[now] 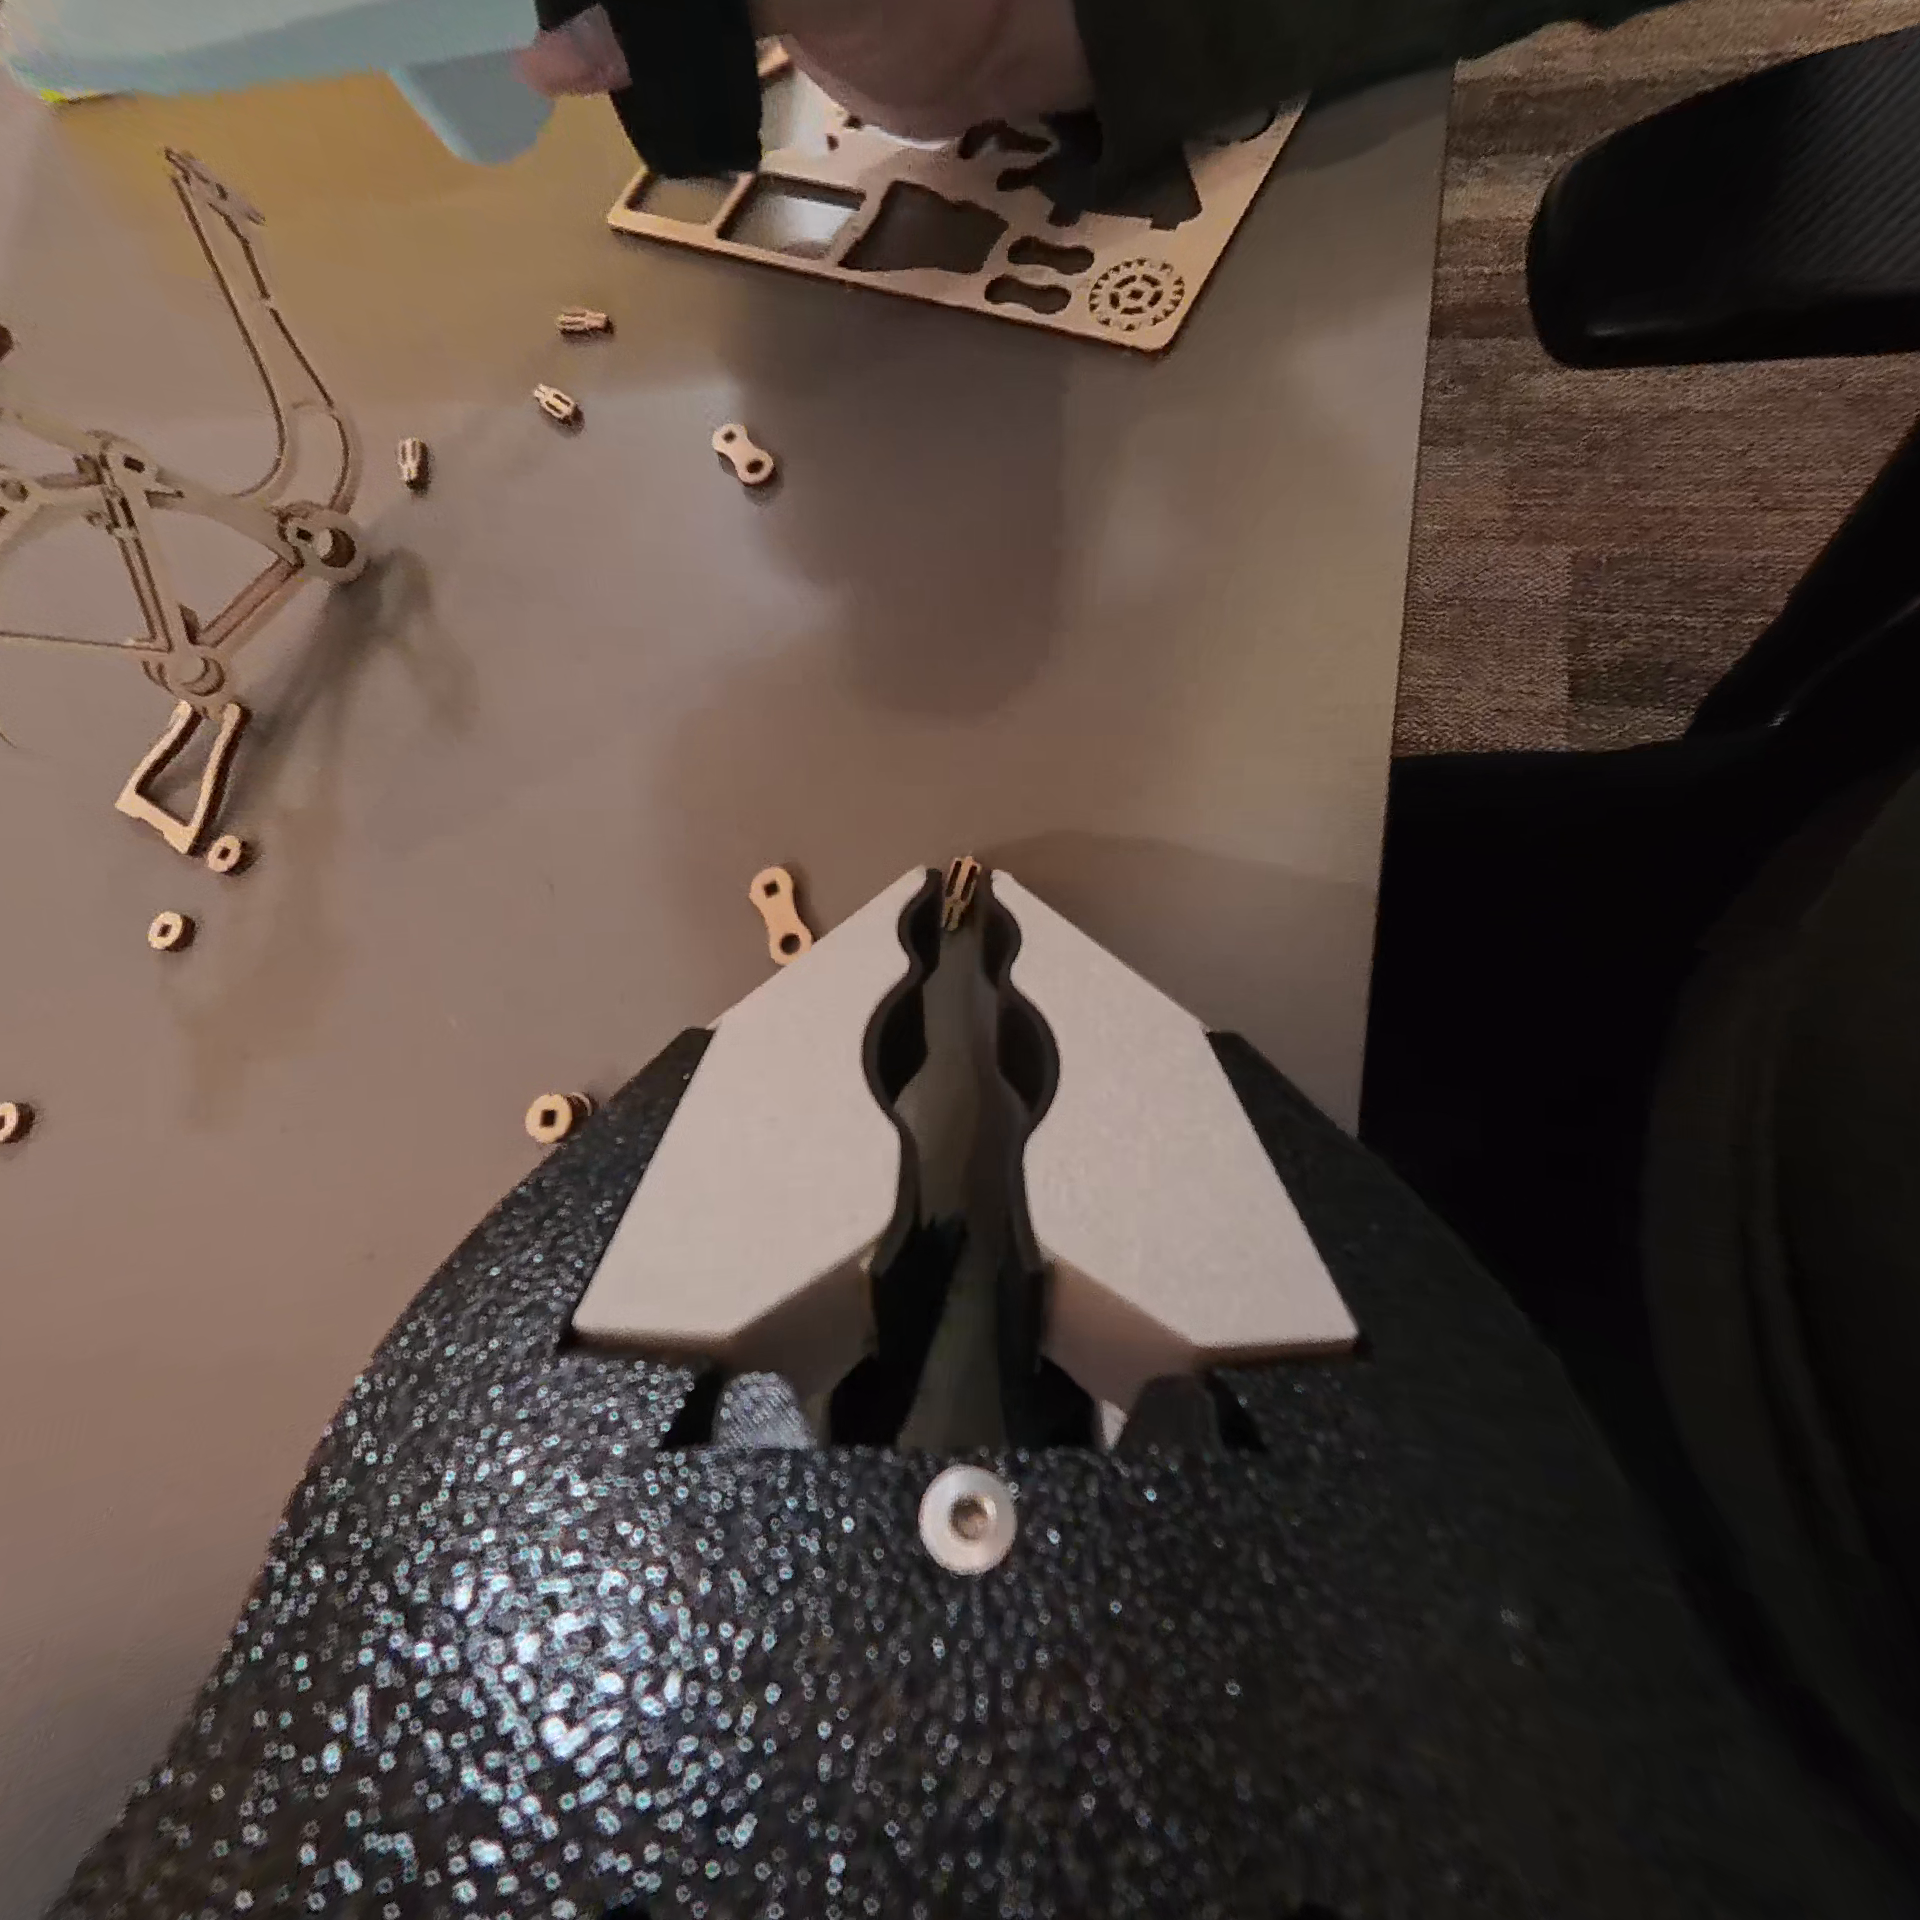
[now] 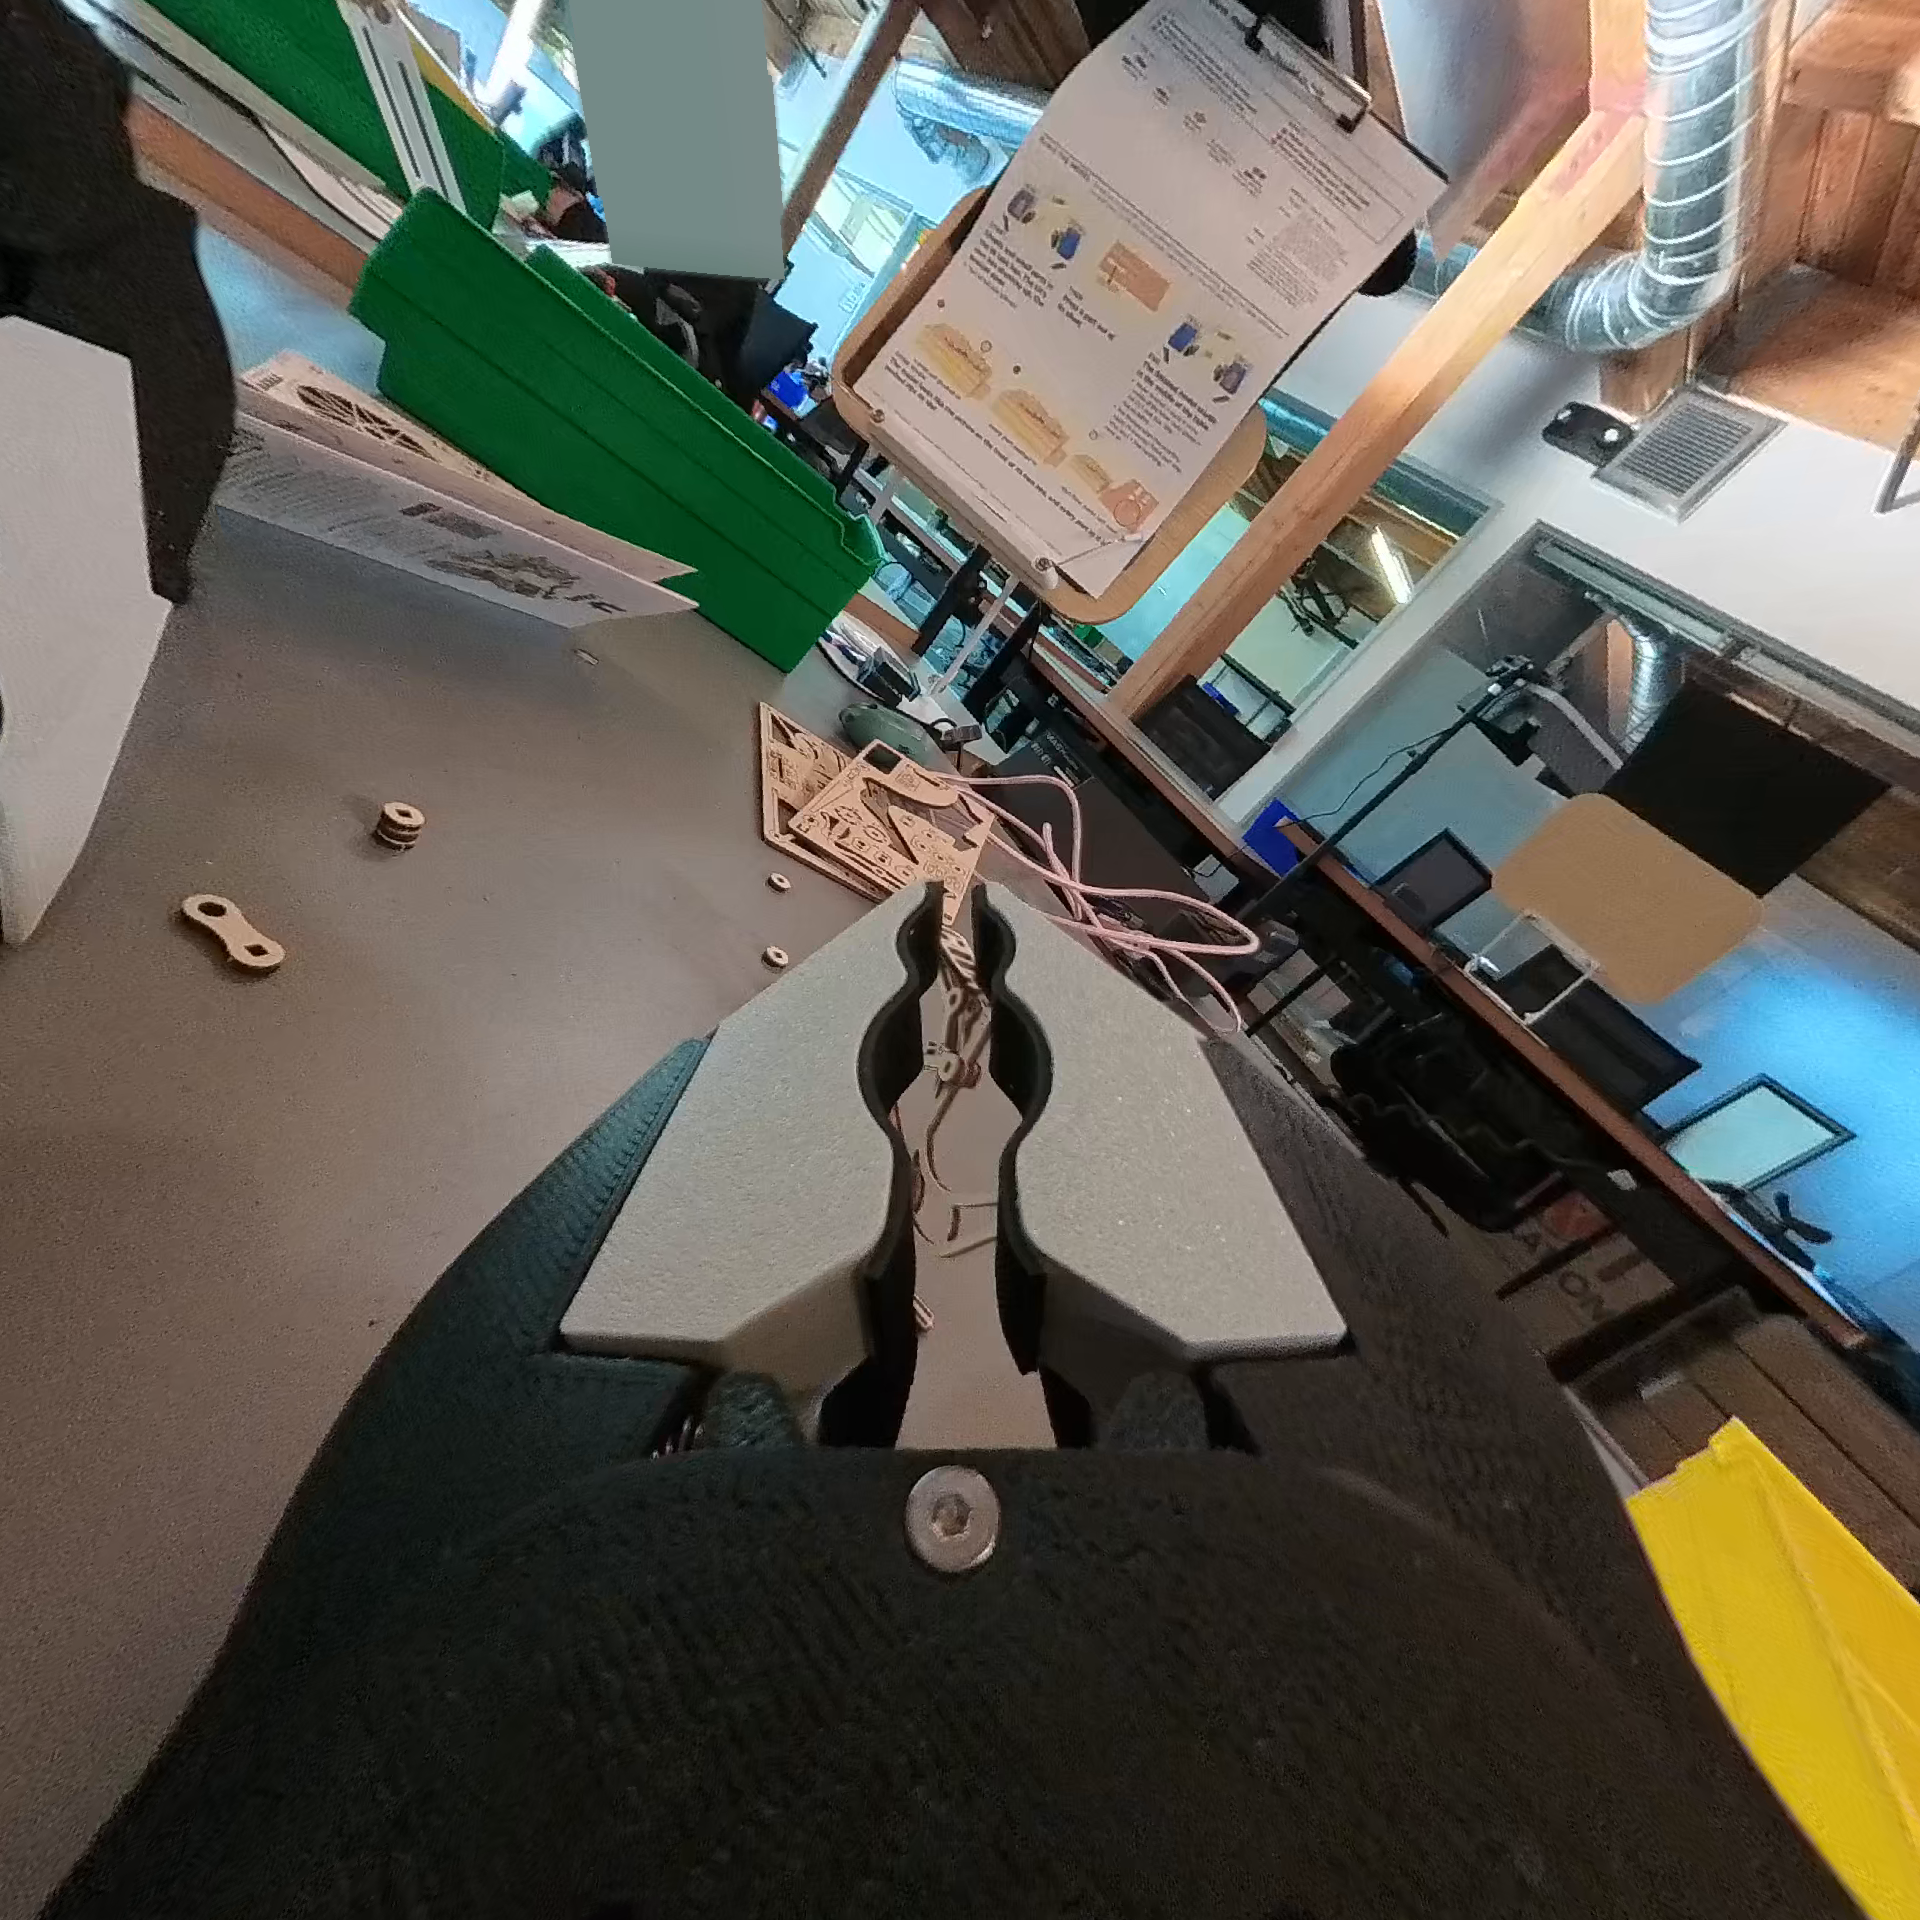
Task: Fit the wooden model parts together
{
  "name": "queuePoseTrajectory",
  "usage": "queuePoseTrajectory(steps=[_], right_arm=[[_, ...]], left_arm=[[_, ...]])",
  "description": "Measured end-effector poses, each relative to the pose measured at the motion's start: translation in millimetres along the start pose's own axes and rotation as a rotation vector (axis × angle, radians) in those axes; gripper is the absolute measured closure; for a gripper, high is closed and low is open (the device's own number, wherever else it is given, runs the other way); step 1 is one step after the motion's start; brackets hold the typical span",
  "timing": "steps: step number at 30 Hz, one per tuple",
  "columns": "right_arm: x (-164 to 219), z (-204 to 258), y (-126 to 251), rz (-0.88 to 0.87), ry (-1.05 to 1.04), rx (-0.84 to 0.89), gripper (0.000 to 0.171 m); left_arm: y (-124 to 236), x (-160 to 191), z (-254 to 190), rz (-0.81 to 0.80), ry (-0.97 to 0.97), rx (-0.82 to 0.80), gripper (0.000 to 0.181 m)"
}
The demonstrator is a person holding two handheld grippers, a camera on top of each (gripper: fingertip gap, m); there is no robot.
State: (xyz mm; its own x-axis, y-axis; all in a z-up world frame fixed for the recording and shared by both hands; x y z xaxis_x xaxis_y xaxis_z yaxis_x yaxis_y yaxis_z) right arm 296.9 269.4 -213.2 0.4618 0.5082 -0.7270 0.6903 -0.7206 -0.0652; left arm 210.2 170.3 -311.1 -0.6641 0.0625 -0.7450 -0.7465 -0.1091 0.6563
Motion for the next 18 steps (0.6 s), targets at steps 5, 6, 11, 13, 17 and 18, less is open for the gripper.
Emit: queuePoseTrajectory(steps=[5,6,11,13,17,18], right_arm=[[-0.1,-1.4,0.5,-0.002,-0.001,0.006,0.167],[-0.3,-0.8,0.3,-0.001,0.004,0.004,0.167],[2.0,3.4,-2.1,0.011,0.027,-0.019,0.167],[3.0,1.5,-2.2,0.011,0.016,-0.014,0.167],[1.4,-1.8,-0.9,0.003,0.009,-0.003,0.167],[1.3,-1.3,-0.9,0.005,0.015,-0.005,0.167]], left_arm=[[-0.6,-0.2,0.6,-0.005,0.002,-0.005,0.177],[-0.7,-0.3,0.6,-0.007,0.003,-0.006,0.178],[-0.7,-0.9,0.3,0.002,-0.064,-0.048,0.178],[-0.6,-1.3,0.7,0.010,-0.090,-0.068,0.178],[-0.6,-1.9,1.7,-0.009,-0.076,-0.068,0.178],[-0.3,-1.7,3.0,-0.011,-0.079,-0.076,0.177]])
Point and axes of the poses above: each gripper's, where its closed fingertips meet, y back along the fingers, x out of its underside, z = x × y across the jaws, the point moved 1 cm from there along y, back along the fingers, and after that the axes turned 5 degrees about y, right-handed, at the moved point
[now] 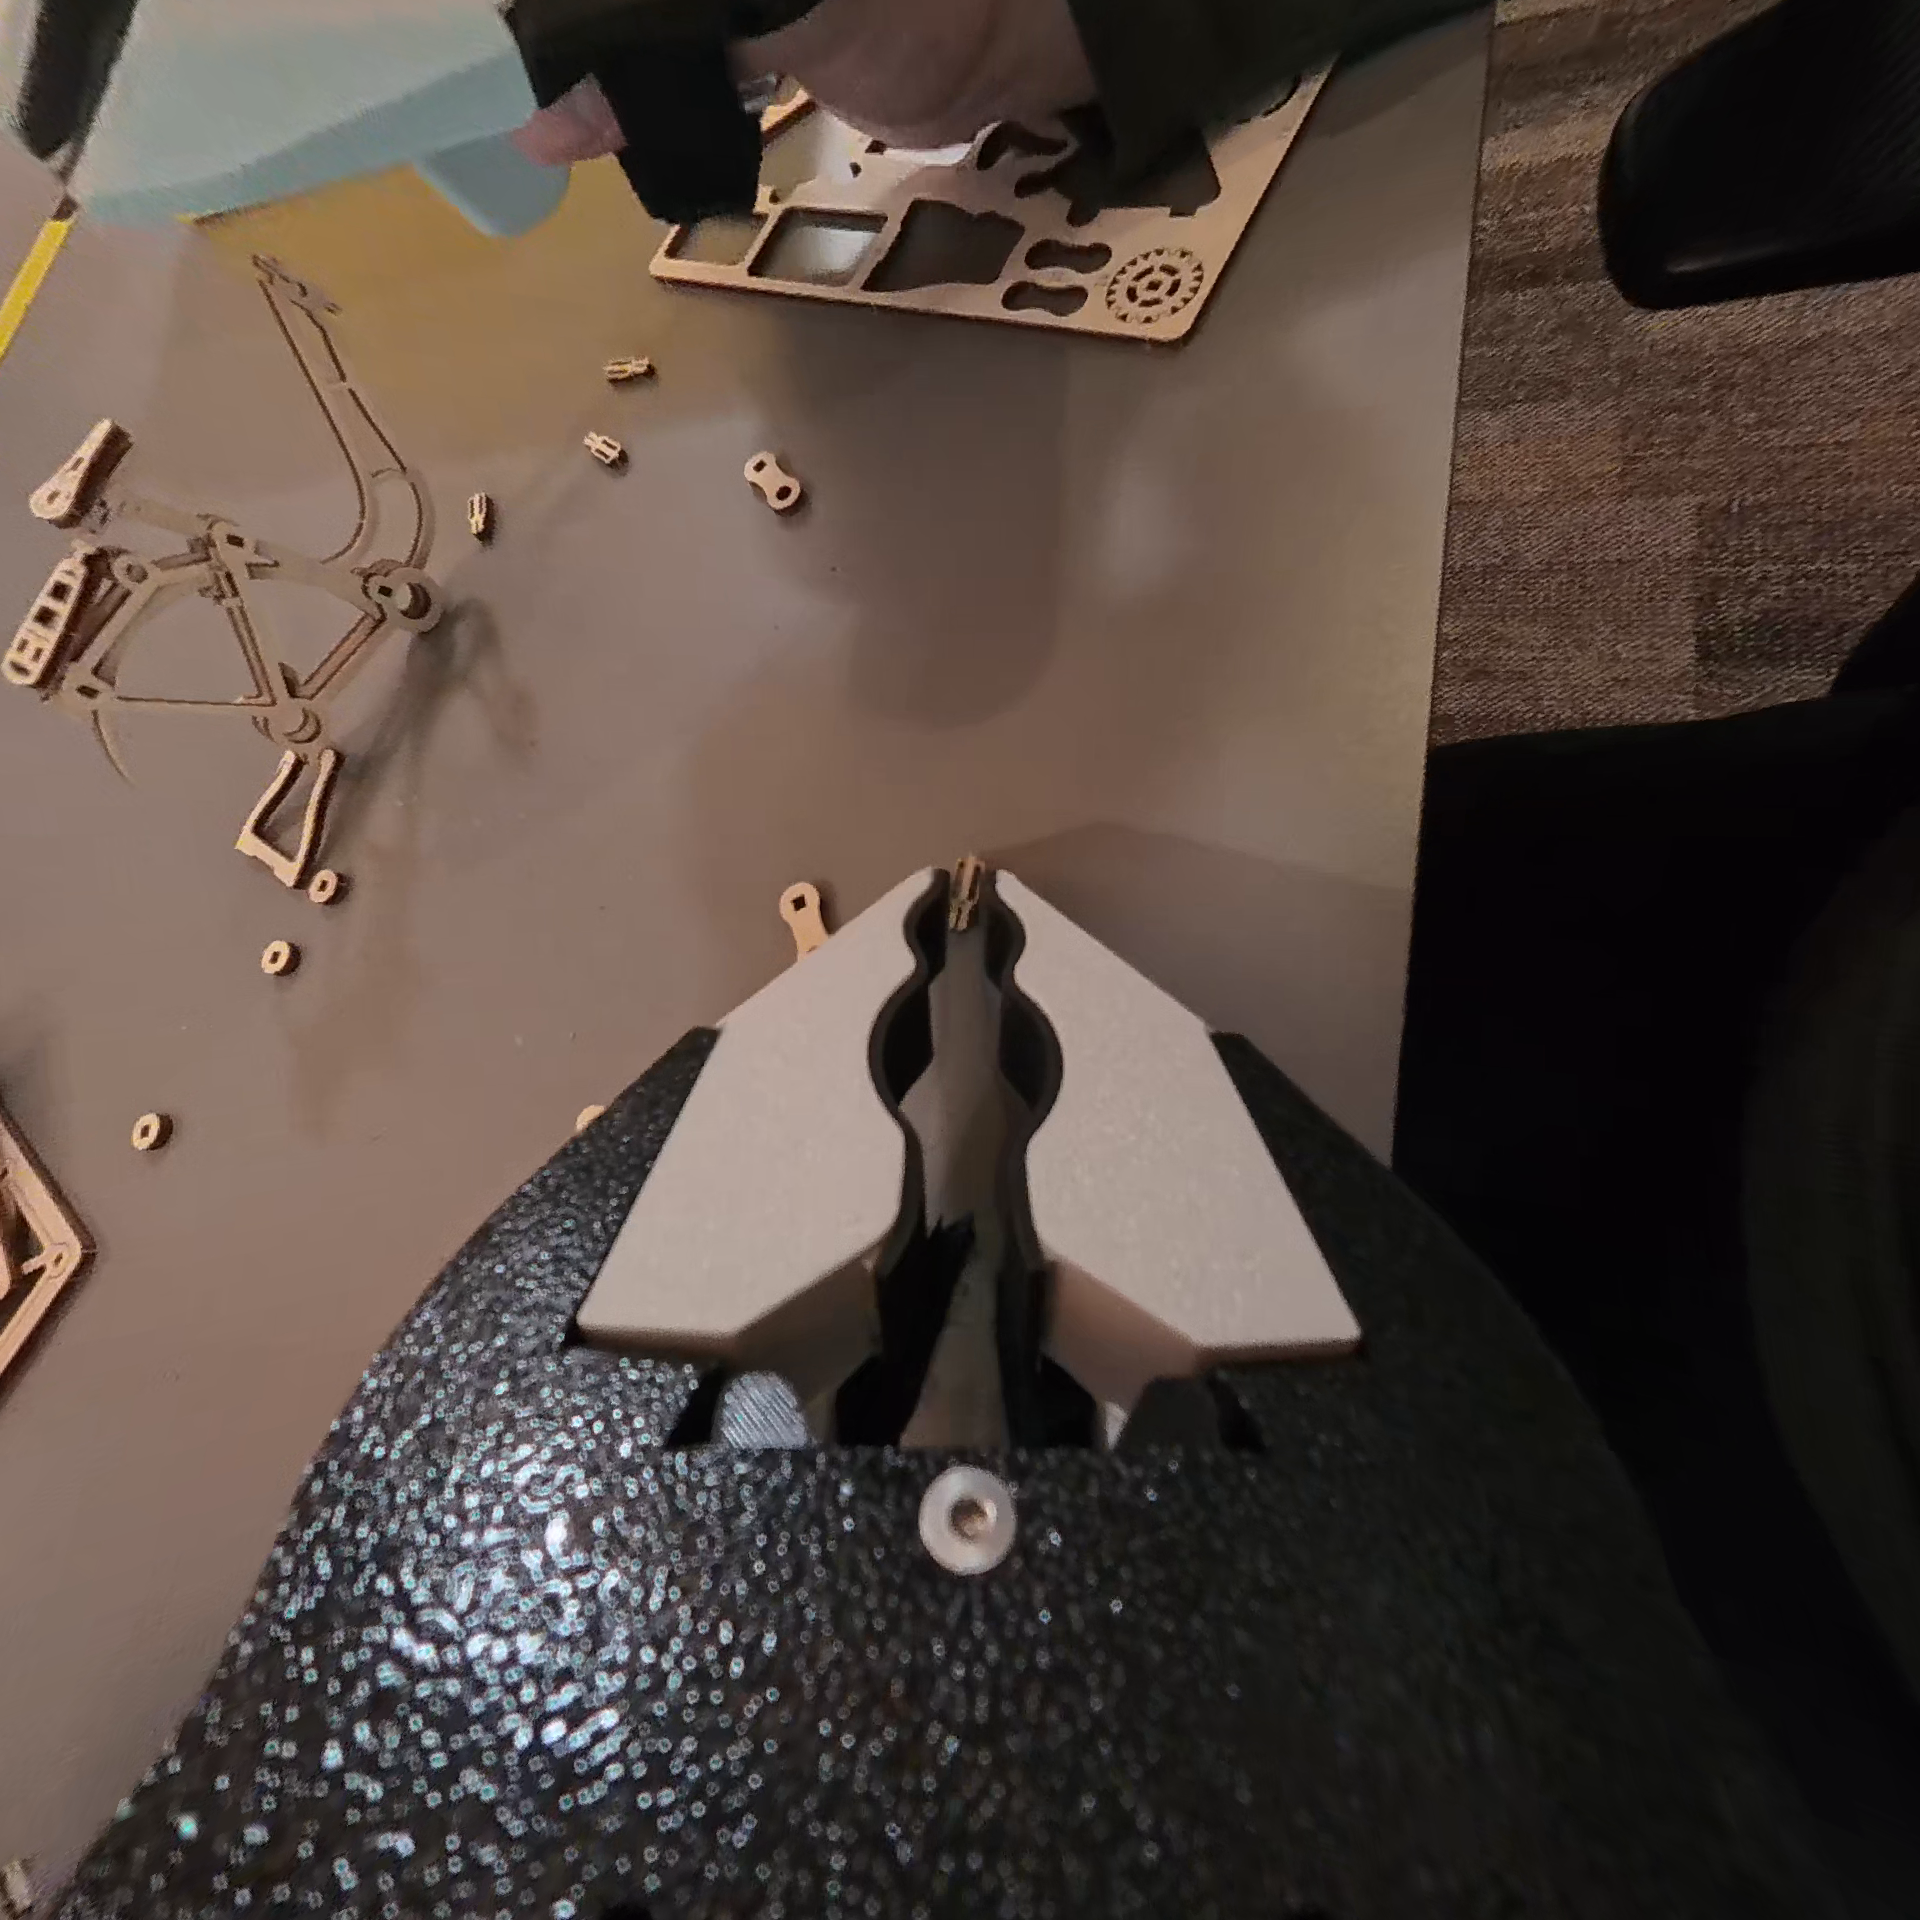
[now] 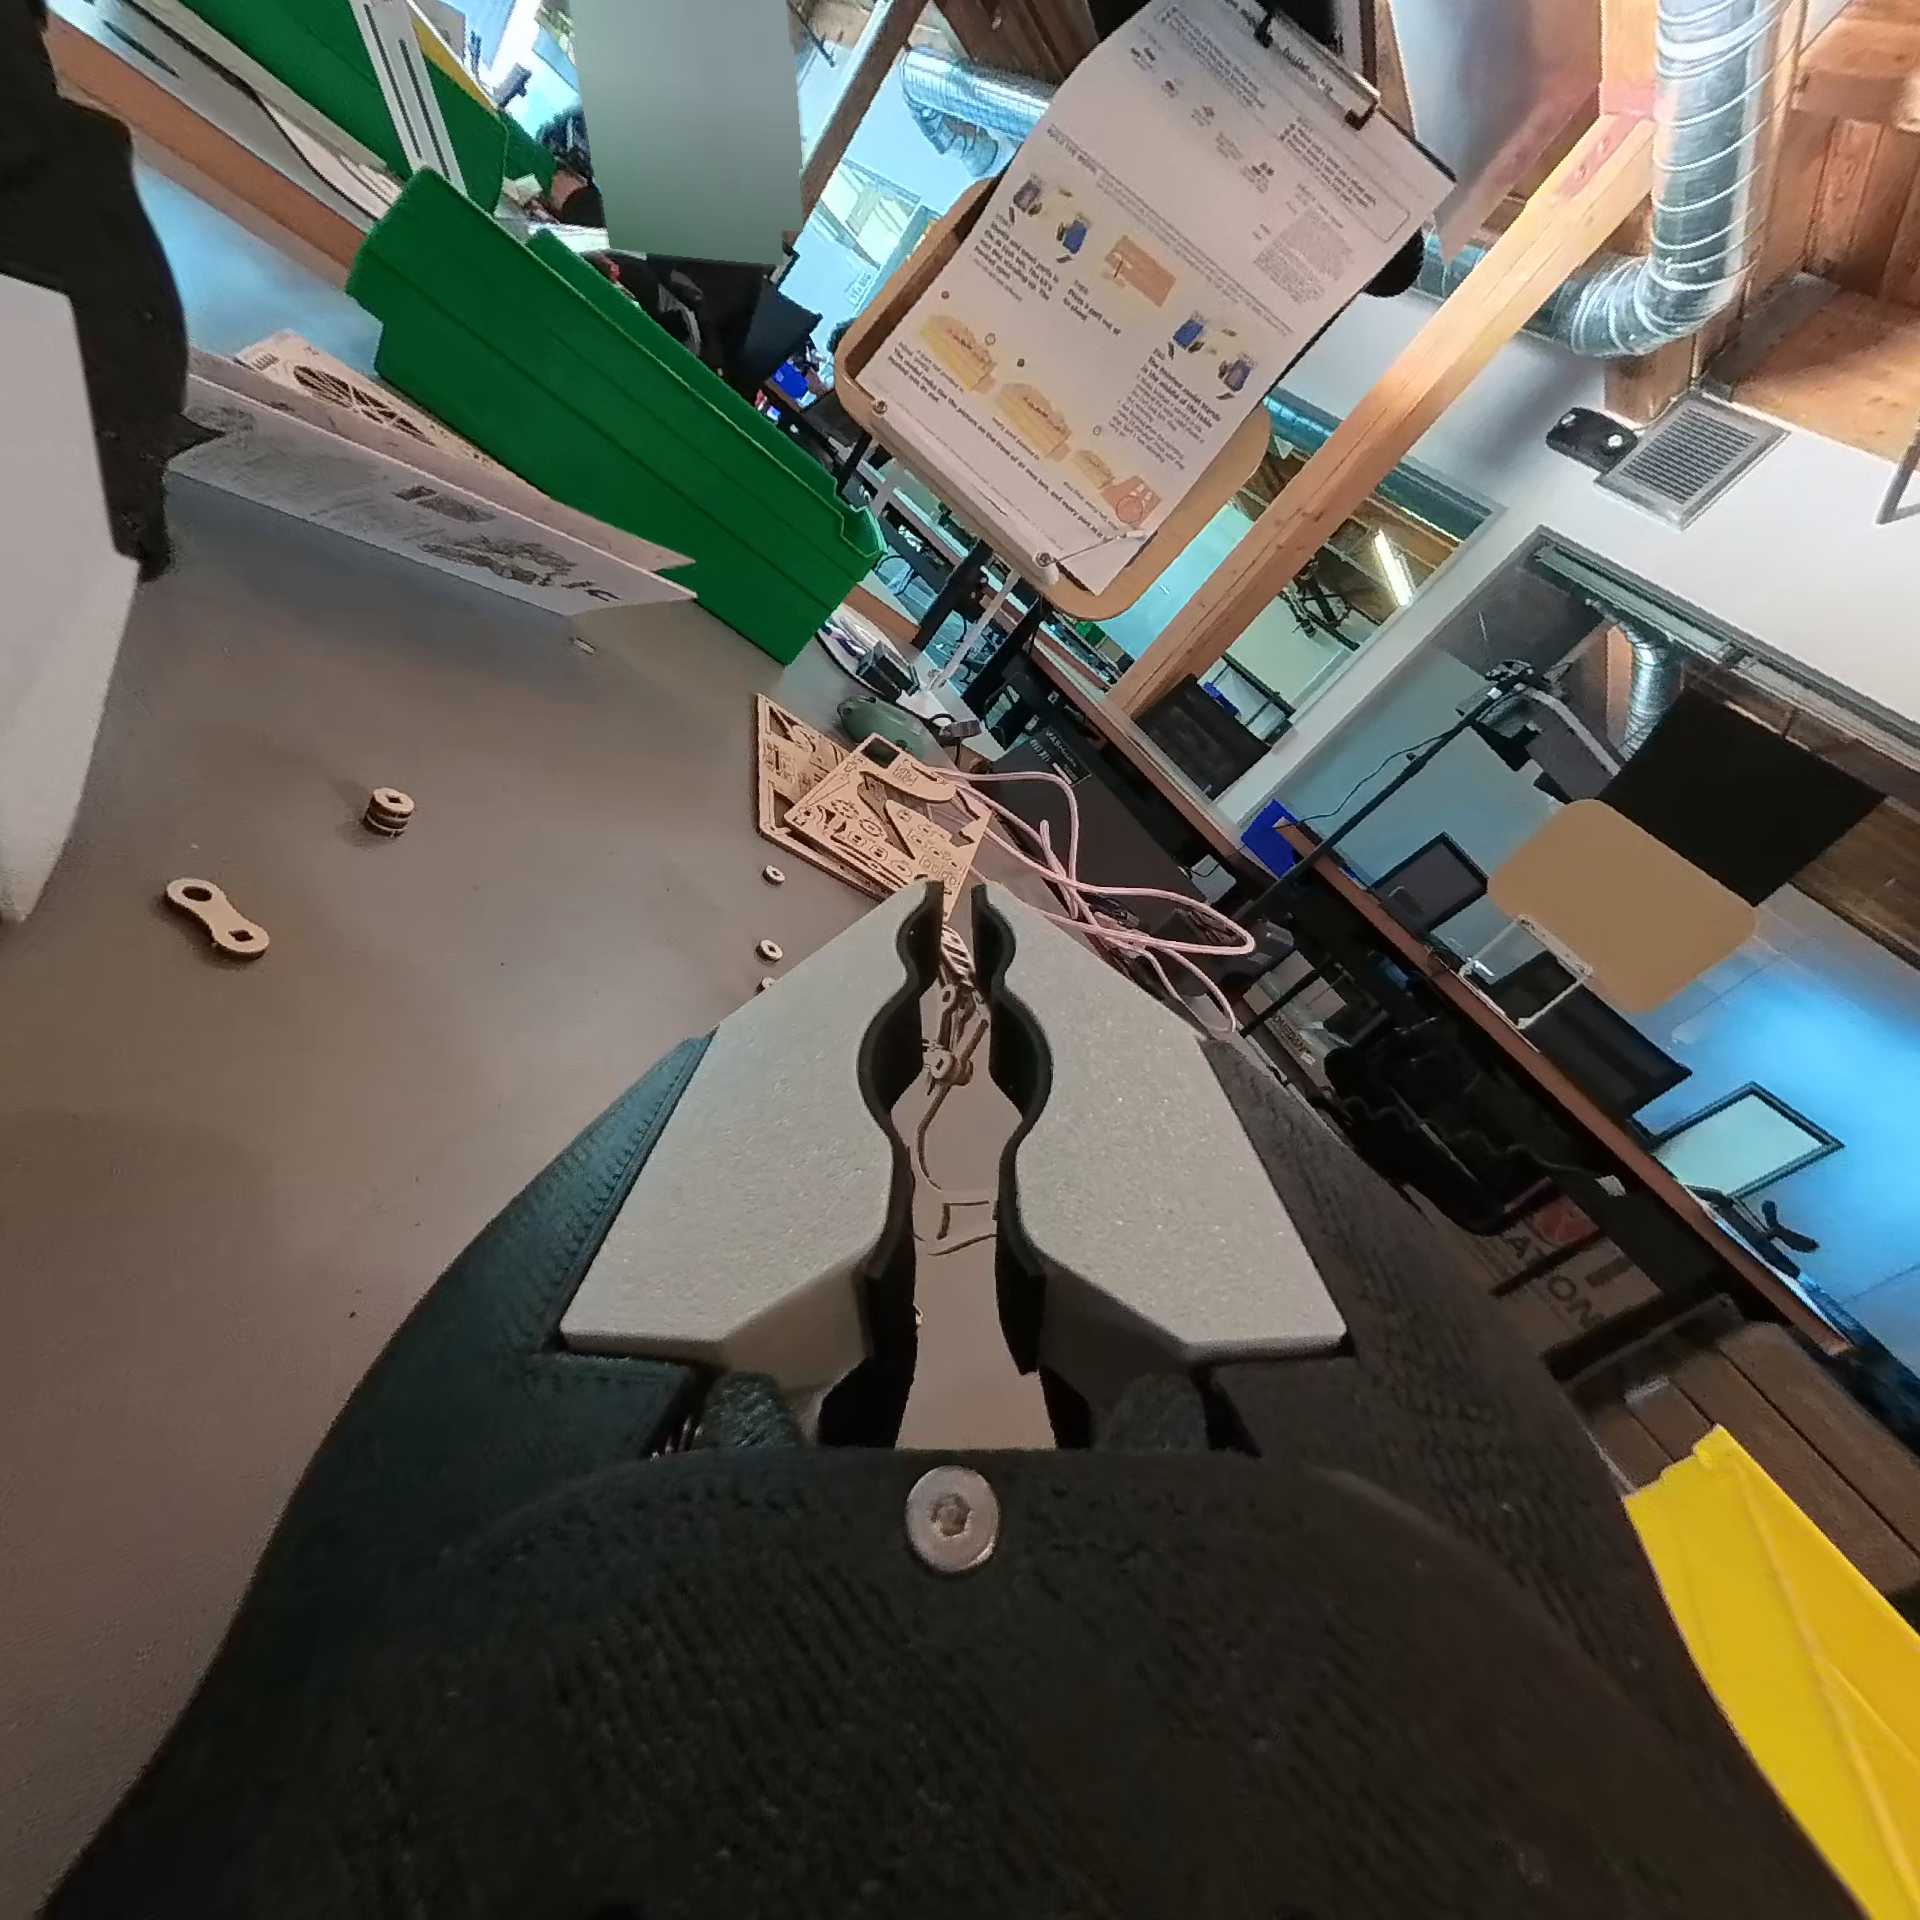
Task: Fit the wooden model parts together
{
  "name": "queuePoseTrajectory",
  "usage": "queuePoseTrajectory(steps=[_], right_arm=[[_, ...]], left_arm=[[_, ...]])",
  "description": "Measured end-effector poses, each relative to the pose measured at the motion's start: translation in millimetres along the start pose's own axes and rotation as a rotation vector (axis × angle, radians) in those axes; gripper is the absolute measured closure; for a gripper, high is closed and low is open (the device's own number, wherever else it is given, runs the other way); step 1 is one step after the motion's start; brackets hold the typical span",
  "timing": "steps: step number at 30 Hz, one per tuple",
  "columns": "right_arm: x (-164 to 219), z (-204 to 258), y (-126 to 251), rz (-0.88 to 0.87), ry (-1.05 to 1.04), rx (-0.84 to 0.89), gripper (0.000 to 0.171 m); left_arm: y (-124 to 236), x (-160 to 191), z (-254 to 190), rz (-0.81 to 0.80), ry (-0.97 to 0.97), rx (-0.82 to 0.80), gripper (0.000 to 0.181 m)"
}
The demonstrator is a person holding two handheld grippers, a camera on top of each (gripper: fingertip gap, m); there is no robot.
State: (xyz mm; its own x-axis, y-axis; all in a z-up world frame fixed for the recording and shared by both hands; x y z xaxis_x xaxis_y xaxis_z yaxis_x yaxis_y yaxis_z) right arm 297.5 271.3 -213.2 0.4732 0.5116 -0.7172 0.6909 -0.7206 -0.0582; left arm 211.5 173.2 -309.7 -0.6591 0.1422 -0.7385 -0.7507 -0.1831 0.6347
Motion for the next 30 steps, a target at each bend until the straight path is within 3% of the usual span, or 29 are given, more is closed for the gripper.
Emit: queuePoseTrajectory(steps=[12,30], right_arm=[[-2,3,1,0.003,0.022,-0.016,0.167],[-4,4,2,0.009,0.050,-0.004,0.168]], left_arm=[[8,-22,22,-0.214,-0.193,-0.295,0.178],[10,-22,24,-0.243,-0.120,-0.257,0.178]])
Point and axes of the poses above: each gripper's, where its closed fingertips meet, y back along the fingers, x out of its underside, z = x × y across the jaws, the point moved 1 cm from there along y, back along the fingers, and after that the axes turned 5 degrees about y, right-handed, at the moved point
